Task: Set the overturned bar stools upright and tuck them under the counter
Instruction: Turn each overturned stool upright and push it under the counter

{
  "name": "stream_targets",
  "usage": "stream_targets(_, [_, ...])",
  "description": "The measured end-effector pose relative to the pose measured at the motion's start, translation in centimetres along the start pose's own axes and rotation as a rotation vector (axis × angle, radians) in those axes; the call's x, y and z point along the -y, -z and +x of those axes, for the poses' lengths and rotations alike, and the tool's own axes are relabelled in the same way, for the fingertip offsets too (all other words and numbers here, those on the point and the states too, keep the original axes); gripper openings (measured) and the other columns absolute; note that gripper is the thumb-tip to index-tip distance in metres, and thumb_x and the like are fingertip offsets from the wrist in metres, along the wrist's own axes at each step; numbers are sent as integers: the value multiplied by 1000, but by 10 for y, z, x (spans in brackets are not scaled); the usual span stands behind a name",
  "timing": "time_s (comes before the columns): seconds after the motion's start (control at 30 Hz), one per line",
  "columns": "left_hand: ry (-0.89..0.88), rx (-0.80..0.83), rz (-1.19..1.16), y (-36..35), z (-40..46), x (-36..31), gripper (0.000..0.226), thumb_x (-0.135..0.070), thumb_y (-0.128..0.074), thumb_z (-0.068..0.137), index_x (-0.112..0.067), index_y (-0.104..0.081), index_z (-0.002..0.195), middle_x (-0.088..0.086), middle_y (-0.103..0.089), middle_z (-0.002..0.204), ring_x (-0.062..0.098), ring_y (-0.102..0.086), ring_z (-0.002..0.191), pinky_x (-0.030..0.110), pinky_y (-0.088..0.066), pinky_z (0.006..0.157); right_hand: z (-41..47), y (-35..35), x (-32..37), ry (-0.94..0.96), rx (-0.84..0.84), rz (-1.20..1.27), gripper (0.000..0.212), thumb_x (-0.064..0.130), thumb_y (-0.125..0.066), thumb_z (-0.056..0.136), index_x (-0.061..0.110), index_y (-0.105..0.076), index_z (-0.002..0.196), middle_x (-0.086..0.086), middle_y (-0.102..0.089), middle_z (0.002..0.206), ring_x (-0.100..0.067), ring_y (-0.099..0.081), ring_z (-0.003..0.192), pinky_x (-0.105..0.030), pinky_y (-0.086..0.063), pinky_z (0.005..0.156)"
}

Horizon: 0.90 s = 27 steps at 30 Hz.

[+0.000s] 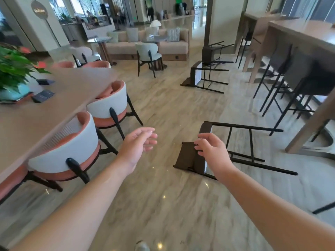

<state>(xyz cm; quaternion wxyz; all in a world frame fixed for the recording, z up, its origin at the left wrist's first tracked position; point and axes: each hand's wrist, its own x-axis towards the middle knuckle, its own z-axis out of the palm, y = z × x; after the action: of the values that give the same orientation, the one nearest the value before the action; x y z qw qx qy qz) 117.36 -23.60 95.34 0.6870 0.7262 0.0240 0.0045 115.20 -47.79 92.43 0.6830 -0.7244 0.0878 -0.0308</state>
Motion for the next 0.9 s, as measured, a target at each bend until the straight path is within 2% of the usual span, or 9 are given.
stream_targets(0.13, [13,44,-37,38,83,16,23,-35,-57,85,-27,-75,97,3,-75,99,20,-72,91,28,-54,71,68,-54,-1,-14,-43,-3,16,23,-58,91,29,-66,104,1,-70,98,-9,-68,90,-26,-54,81])
stream_targets(0.37, [65,125,-80,118,243,21,31,-36,-56,85,-20,-72,106,4,-75,100,21,-72,92,29,-54,72,180,-162,22,-67,-122,-13,16,22,-54,94,28,-66,103,2,-71,97,-4,-69,84,-24,-54,77])
stream_targets(0.53, [65,143,-123,158,335,16,22,-23,-51,99,-19,-71,106,3,-75,98,18,-71,88,28,-55,71,250,-218,38,-75,-164,-8,14,20,-55,94,25,-66,101,-1,-71,96,-8,-68,79,-28,-55,78])
stream_targets(0.63, [70,147,-140,172,372,17,21,-20,-50,100,-16,-71,106,3,-75,96,18,-71,87,26,-55,69,288,-242,46,-78,-161,-12,15,21,-55,94,26,-66,102,0,-72,98,-9,-69,83,-25,-53,73])
stream_targets(0.9, [98,135,-146,178,465,18,19,-15,-51,100,-13,-70,104,4,-73,94,17,-70,83,28,-56,69,375,-268,45,-82,-177,30,18,21,-54,93,26,-67,104,5,-73,93,-11,-70,87,-31,-56,83])
